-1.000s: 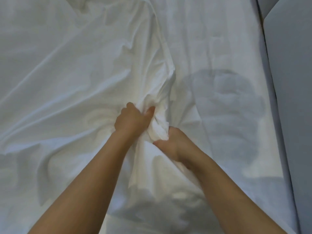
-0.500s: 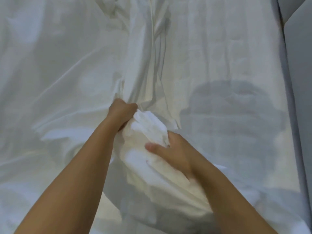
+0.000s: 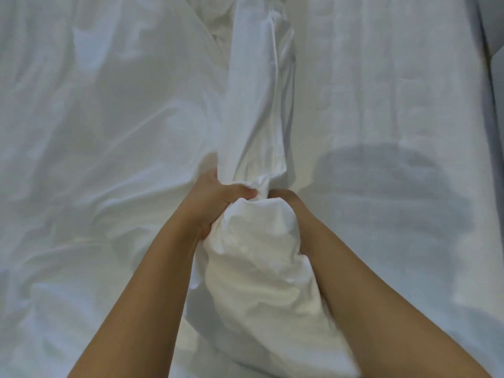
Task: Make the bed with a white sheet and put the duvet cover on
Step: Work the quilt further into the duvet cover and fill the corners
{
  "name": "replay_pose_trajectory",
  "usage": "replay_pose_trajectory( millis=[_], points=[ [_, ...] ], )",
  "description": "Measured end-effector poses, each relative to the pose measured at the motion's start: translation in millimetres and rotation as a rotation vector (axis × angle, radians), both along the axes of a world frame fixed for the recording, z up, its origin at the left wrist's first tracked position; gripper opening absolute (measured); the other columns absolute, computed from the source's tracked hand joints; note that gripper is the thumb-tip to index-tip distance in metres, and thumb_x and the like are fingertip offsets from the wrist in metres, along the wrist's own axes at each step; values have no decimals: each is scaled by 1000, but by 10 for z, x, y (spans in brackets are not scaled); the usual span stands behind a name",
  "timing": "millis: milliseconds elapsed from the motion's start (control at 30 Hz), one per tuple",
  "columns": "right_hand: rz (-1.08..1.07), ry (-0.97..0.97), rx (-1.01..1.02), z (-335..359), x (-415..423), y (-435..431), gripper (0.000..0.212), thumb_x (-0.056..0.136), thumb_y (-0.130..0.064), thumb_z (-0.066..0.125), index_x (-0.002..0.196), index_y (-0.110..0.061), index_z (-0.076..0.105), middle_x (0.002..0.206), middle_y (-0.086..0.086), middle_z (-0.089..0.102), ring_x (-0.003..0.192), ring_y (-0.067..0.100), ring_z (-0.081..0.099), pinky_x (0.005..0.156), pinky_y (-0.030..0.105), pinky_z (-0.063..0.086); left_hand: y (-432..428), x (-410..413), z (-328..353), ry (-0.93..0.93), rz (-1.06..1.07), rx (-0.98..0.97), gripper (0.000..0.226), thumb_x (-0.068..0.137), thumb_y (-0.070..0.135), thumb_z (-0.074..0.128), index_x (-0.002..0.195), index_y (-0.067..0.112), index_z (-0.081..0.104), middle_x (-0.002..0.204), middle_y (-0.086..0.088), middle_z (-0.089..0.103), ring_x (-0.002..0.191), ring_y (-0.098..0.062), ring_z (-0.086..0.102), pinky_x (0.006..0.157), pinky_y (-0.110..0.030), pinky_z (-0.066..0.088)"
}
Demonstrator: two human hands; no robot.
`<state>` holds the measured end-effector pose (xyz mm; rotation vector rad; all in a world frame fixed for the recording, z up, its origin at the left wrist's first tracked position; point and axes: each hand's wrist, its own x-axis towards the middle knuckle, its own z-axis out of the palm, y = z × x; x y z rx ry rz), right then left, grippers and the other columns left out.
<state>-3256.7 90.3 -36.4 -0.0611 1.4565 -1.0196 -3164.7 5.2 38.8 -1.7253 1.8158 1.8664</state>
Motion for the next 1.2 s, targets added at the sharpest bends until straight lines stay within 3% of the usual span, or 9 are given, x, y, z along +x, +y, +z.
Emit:
replay_pose_trajectory(
  millis=[167,333,500,633,800,900,1067,1133,1200],
  points=[
    [-403,472,185,-268,-393,311,33,94,-21,51,64,-8,53,67,9,55,67,24,53,62,32,42,23,26,-100,5,12,13,24,70,19,80,88,25,64,67,17,70,56,-1,66,40,-12,44],
    [-392,637,672,-649,-853,1068,38,95,-20,44,120,7,50,126,26,53,115,40,50,95,43,41,-37,116,-128,163,125,121,39,62,17,78,99,19,67,81,1,75,71,-17,72,51,-22,53],
    [-323,903,203,-207,-657,827,64,88,-44,56,137,-8,37,137,15,39,126,31,37,106,43,31,74,-47,-248,171,125,22,31,72,1,73,89,26,65,76,10,74,67,-11,71,49,-20,52],
    [29,423,-45,147,-253,489,71,79,-58,60,135,-20,42,121,1,55,110,16,53,94,30,41,113,-108,-265,198,165,39,38,70,1,75,105,12,66,87,0,75,76,-19,72,55,-26,55],
    [444,630,-115,-42,-87,476,30,89,-35,57,67,-15,57,72,3,63,71,18,58,63,30,38,118,-24,-213,309,247,187,52,61,22,82,108,8,67,91,-11,74,84,-28,71,63,-33,56],
    [423,886,235,-311,-445,862,29,92,-27,53,67,-12,52,87,19,64,86,32,59,65,31,34,103,-19,-241,359,312,264,17,72,22,73,88,20,76,85,-8,74,79,-23,72,61,-33,57],
    [854,671,312,-539,-478,1238,17,88,-19,52,72,-19,45,73,-4,45,79,22,49,65,28,35,176,-169,-301,321,330,234,20,84,13,63,104,9,65,82,-7,74,75,-23,72,58,-32,57],
    [747,715,256,-441,-516,1187,12,91,-25,50,82,-18,47,80,-3,50,81,21,50,67,29,36,178,-209,-309,350,354,234,23,84,11,63,107,8,64,83,-7,74,75,-23,72,58,-33,56],
    [291,909,172,-312,-612,1149,18,93,-34,49,85,-18,51,83,-2,55,77,17,53,65,27,35,184,-222,-312,358,374,236,31,84,11,62,114,6,62,86,-8,73,78,-24,71,61,-33,57]
  ],
)
